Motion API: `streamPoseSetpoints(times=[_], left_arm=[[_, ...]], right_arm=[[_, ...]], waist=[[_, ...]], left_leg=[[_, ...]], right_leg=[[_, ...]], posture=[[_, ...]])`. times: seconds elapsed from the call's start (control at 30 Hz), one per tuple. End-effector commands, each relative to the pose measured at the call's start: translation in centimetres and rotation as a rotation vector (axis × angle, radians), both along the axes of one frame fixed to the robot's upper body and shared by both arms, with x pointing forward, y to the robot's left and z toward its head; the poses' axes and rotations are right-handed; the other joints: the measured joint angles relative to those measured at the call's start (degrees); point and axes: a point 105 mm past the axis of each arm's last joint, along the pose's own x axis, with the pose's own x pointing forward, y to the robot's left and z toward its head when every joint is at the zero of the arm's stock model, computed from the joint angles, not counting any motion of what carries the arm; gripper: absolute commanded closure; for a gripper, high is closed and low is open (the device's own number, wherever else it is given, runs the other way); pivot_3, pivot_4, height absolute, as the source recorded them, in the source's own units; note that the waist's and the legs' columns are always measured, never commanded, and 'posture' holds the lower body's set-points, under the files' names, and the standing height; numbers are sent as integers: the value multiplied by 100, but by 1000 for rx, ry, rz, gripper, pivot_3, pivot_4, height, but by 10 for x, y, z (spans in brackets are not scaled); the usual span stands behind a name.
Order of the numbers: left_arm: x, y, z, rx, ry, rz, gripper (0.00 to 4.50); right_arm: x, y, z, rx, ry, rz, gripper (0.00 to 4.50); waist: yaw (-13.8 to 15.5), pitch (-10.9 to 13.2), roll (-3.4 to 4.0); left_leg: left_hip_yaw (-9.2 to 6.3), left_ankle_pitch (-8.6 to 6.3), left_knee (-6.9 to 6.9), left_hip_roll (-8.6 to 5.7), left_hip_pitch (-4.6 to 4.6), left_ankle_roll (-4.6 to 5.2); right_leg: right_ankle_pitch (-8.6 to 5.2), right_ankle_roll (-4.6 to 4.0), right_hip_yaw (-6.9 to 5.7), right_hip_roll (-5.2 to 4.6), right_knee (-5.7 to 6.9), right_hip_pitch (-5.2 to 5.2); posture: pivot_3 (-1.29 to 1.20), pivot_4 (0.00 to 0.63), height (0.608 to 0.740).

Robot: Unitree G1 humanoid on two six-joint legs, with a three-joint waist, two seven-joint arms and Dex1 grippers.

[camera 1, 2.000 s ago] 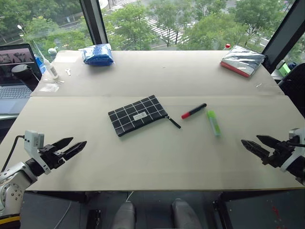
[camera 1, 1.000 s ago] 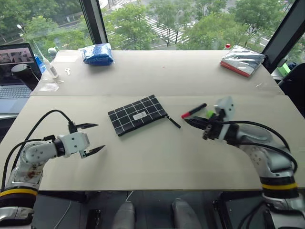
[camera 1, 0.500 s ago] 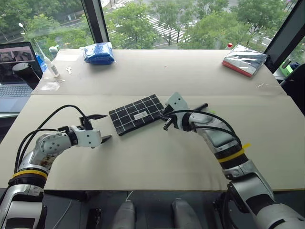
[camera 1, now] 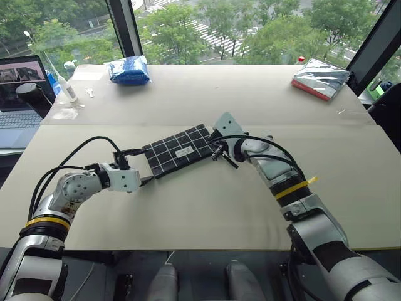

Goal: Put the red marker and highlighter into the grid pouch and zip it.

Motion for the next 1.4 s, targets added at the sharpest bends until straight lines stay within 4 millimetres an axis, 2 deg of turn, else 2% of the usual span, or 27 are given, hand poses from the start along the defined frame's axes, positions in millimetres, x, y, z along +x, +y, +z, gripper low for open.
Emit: streamPoseSetpoints(times=[0.03,0.2,0.6,0.87,0.97,1.17,1.27,1.3,1.4], left_arm=[[-2,-7,-11,26,36,-34,0],[-1,-11,-14,41,42,-49,0],[19,-22,-15,74,-106,-48,0],[20,-30,-17,70,-134,-88,0],[14,-33,-20,67,-113,-132,768],[-1,-45,-13,22,-122,-257,3235],[-8,-50,-12,26,-122,-314,4255],[-9,-51,-11,23,-119,-321,4458],[-6,-50,-13,16,-101,-298,4458]], right_arm=[[-1,1,-13,-123,-53,28,4465],[-5,4,-25,-157,-57,43,4465],[-11,4,-28,-144,-54,75,4465],[-13,-2,-32,-133,-39,67,4465],[-12,-4,-33,-129,-36,60,4500],[-9,-7,-32,-128,-36,48,4500],[-8,-7,-31,-127,-37,47,4500],[-7,-7,-31,-127,-38,47,4500],[-7,-5,-31,-122,-40,47,4500]], waist=[[0,0,0],[3,-1,1],[26,-5,3],[28,-6,3],[21,-6,3],[12,-6,3],[13,-7,3],[12,-7,3],[11,-6,3]], left_leg=[[0,0,0,0,1,0],[0,2,0,-1,15,-1],[-4,7,1,-3,48,5],[-5,8,1,-4,48,5],[-5,8,1,-5,48,5],[-5,8,0,-4,41,5],[-5,8,-1,-4,42,5],[-5,8,0,-4,43,5],[-5,8,-1,-4,44,5]], right_leg=[[0,0,0,0,1,0],[0,0,0,0,2,14],[-1,2,0,0,8,46],[-2,3,0,0,10,46],[-2,3,0,0,10,46],[-2,3,0,0,6,42],[-2,3,0,0,6,43],[-2,3,0,0,6,44],[-2,3,0,0,6,44]], posture=[[0,150,740],[0,150,740],[0,150,740],[0,150,740],[0,150,740],[0,150,740],[0,150,740],[0,150,740],[0,150,740]])
